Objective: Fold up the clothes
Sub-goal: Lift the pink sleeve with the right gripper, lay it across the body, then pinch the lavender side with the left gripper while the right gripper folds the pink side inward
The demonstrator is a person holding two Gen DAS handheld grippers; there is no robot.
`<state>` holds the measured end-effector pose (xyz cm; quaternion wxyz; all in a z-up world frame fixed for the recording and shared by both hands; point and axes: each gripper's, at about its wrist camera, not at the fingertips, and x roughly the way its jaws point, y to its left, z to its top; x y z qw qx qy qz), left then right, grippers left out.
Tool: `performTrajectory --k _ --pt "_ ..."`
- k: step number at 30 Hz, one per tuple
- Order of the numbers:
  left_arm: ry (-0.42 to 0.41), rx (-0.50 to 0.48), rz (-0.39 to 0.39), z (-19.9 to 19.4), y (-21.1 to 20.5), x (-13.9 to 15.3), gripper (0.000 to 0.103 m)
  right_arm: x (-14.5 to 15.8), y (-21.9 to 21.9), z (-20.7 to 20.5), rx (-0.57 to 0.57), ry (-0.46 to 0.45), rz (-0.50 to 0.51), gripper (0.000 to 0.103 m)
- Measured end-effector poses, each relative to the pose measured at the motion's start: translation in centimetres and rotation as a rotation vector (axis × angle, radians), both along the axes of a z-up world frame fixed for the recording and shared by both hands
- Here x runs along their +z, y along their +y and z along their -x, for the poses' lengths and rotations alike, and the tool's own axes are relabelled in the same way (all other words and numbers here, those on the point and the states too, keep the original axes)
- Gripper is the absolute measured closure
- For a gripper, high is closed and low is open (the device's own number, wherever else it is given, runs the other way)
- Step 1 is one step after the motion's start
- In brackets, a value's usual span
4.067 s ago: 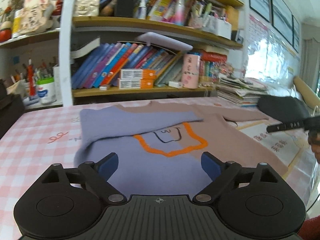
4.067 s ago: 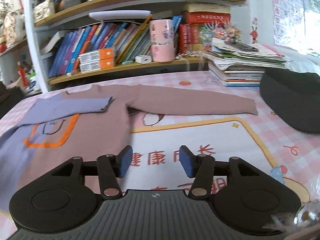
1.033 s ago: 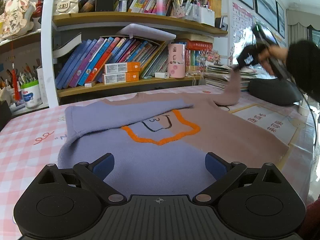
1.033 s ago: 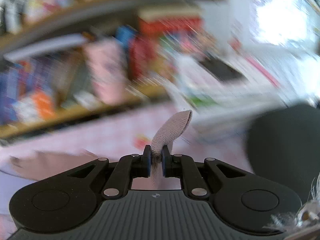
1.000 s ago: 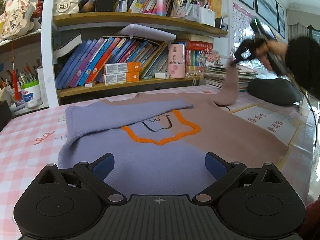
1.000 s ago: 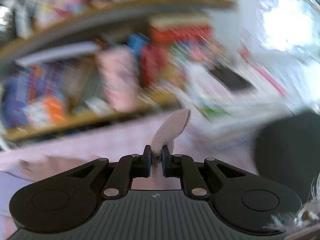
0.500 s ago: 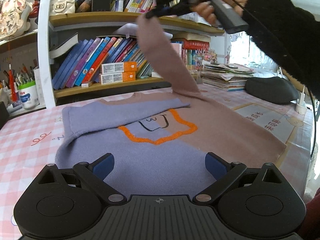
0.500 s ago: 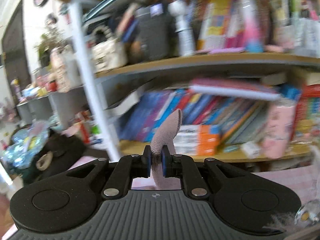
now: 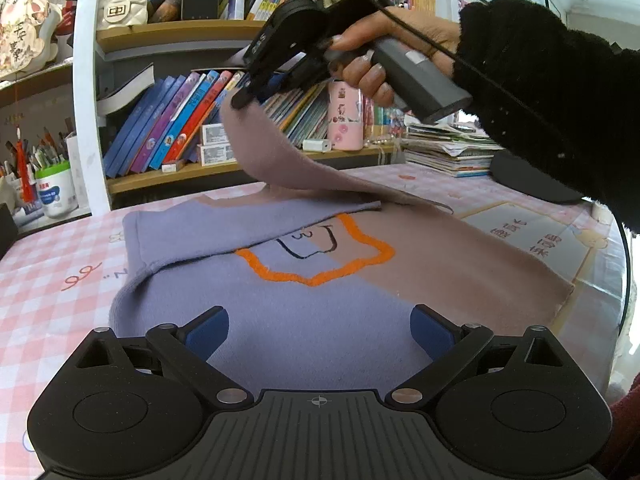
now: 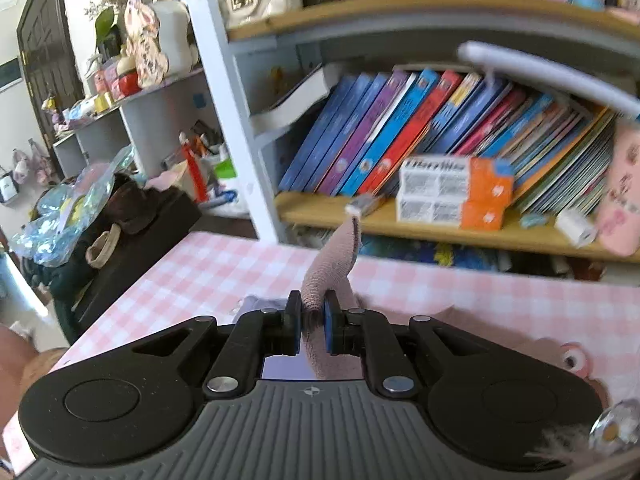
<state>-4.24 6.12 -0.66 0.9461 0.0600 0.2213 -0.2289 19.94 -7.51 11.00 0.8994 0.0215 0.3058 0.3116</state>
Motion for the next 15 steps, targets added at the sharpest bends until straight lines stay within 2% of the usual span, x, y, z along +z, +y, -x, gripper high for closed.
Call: performTrajectory --k 4,8,15 --pt "0.004 0.005 -0.008 0.0 -0.1 0.0 0.004 -0.4 0.2 0.2 0.027 0.024 -0.042 0.069" --pt "0.01 0.008 -0.018 -0.2 -0.2 0.0 0.004 0.2 -0.9 0.8 0.026 0.015 -0.06 0.068" --pt "0.017 0.023 -0.027 -0.3 -0.3 -0.1 0.004 -1.2 -5.3 5.1 0.007 0.026 0.006 0.066"
